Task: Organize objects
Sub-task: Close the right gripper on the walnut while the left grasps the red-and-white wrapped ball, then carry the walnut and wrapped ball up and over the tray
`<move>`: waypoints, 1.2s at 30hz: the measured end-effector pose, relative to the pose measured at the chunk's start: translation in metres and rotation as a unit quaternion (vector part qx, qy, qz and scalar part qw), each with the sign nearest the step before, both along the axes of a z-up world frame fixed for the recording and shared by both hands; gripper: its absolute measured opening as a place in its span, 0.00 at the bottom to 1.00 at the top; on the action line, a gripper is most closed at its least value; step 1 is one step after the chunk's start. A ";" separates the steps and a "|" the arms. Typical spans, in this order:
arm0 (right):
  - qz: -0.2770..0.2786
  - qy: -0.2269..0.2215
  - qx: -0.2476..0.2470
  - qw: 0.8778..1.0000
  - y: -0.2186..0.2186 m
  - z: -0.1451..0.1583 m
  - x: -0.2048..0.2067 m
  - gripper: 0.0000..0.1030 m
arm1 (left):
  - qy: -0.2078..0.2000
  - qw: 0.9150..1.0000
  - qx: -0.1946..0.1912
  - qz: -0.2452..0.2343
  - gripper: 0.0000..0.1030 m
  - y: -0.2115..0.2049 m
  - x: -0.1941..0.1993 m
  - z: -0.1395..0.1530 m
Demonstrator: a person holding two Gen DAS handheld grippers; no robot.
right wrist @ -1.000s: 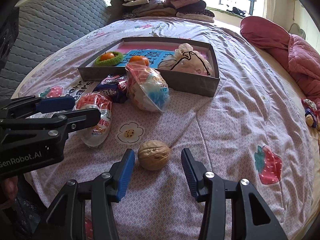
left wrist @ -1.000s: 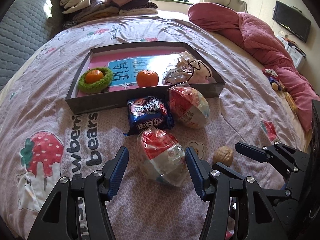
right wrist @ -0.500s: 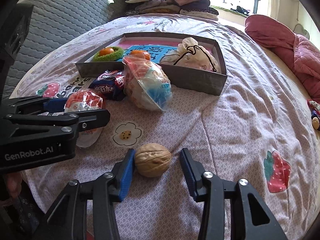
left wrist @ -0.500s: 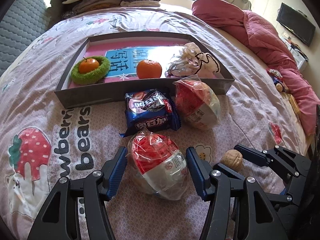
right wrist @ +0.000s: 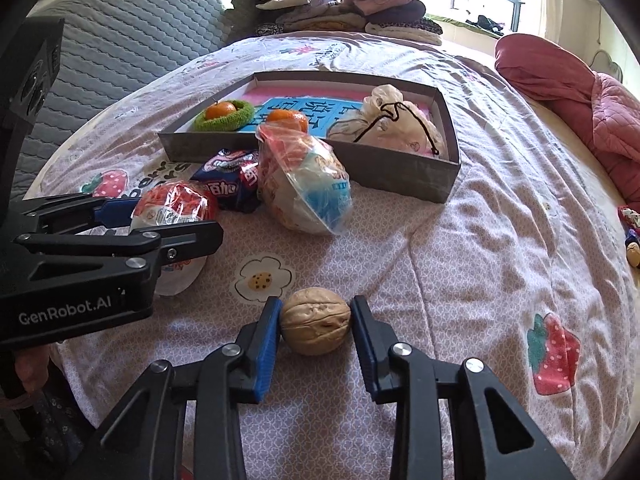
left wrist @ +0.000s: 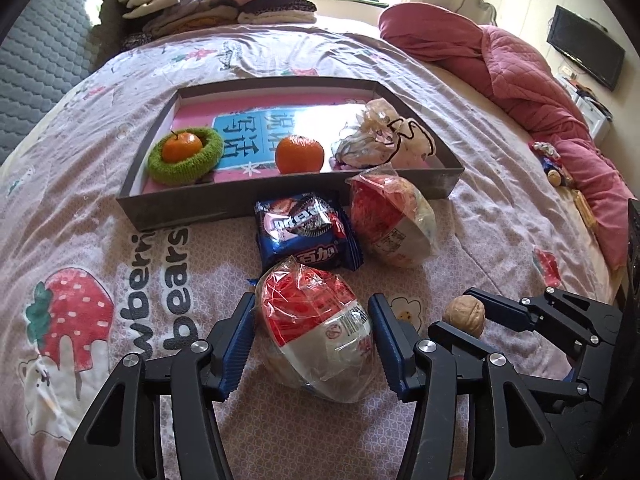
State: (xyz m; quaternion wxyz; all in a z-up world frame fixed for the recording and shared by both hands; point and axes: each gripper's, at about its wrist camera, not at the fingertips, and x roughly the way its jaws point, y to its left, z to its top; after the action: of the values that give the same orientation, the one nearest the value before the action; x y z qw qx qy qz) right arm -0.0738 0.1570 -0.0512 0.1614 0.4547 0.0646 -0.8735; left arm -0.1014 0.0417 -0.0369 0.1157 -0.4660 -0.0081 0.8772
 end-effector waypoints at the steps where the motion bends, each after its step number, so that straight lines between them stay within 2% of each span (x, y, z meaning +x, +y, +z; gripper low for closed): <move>1: 0.000 0.002 0.000 1.000 0.000 0.002 0.000 0.34 | 0.004 1.000 0.000 0.000 0.56 -0.001 0.001 0.003; 6: -0.002 0.013 -0.003 1.000 -0.003 0.012 -0.001 0.34 | 0.021 1.000 -0.006 0.006 0.56 -0.005 0.002 0.014; 22: -0.002 0.053 -0.011 0.999 -0.009 0.049 -0.010 0.34 | 0.058 0.998 0.007 0.023 0.56 -0.024 0.002 0.047; 36: -0.003 0.074 -0.015 0.997 -0.013 0.068 -0.012 0.34 | 0.078 0.996 0.004 0.030 0.56 -0.033 0.007 0.060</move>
State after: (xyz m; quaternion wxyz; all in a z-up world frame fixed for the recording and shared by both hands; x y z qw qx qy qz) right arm -0.0853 0.1444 0.0169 0.1605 0.3869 0.0623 -0.9059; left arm -0.0944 0.0084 0.0236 0.0916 -0.3951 -0.0168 0.9139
